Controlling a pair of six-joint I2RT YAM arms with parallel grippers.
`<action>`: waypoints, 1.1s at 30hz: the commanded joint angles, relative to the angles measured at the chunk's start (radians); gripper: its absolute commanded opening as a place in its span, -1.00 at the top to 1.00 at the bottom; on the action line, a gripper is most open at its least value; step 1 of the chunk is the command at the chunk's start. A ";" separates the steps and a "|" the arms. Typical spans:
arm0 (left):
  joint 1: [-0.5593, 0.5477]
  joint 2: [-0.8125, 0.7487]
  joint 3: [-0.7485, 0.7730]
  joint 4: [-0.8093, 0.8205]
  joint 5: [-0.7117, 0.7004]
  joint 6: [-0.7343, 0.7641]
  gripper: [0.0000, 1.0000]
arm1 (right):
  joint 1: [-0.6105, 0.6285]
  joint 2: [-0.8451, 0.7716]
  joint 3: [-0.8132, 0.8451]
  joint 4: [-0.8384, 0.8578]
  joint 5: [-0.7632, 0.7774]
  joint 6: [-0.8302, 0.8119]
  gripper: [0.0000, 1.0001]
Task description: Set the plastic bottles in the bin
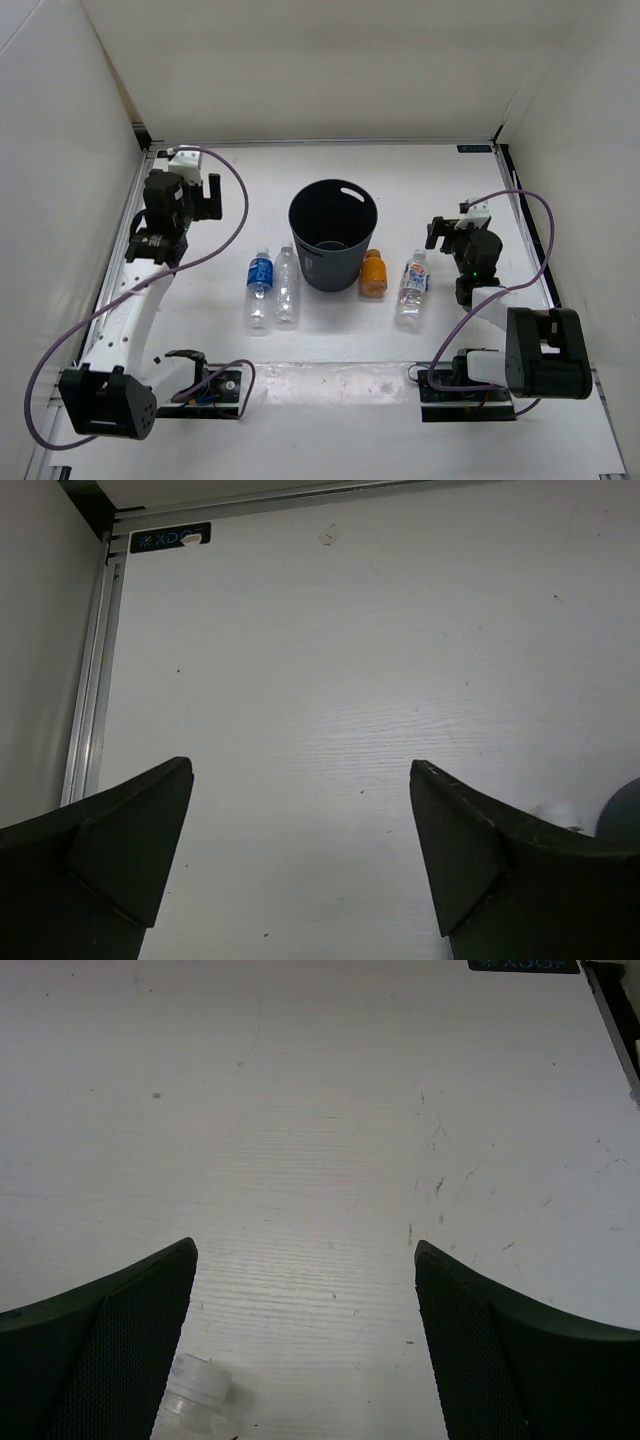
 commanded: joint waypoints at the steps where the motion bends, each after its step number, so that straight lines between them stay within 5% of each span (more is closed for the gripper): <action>1: 0.004 -0.079 0.086 -0.081 -0.008 -0.062 -1.00 | 0.005 -0.010 0.034 0.024 0.040 -0.001 -0.81; 3: 0.005 -0.082 0.149 -0.231 -0.151 -0.273 -1.00 | -0.001 -0.008 0.034 0.024 0.026 -0.001 -0.81; 5: 0.020 -0.056 0.218 -0.484 -0.210 -0.326 -1.00 | -0.001 -0.008 0.034 0.024 0.027 -0.001 -0.81; 8: 0.065 -0.047 0.192 -0.479 -0.335 -0.424 -1.00 | 0.017 -0.007 0.029 0.027 0.058 -0.004 -0.81; 11: 0.140 -0.009 0.197 -0.510 0.036 -0.466 -1.00 | 0.034 -0.011 0.031 0.029 0.089 -0.007 -0.81; 15: 0.093 0.126 0.151 -0.523 0.171 -0.559 -1.00 | 0.039 -0.013 0.025 0.034 0.102 -0.007 -0.81; 22: -0.116 0.250 0.068 -0.533 0.139 -0.644 -1.00 | 0.042 -0.014 0.025 0.035 0.107 -0.007 -0.81; 33: -0.216 0.363 0.045 -0.490 0.152 -0.648 -1.00 | 0.037 -0.014 0.025 0.035 0.104 -0.007 -0.81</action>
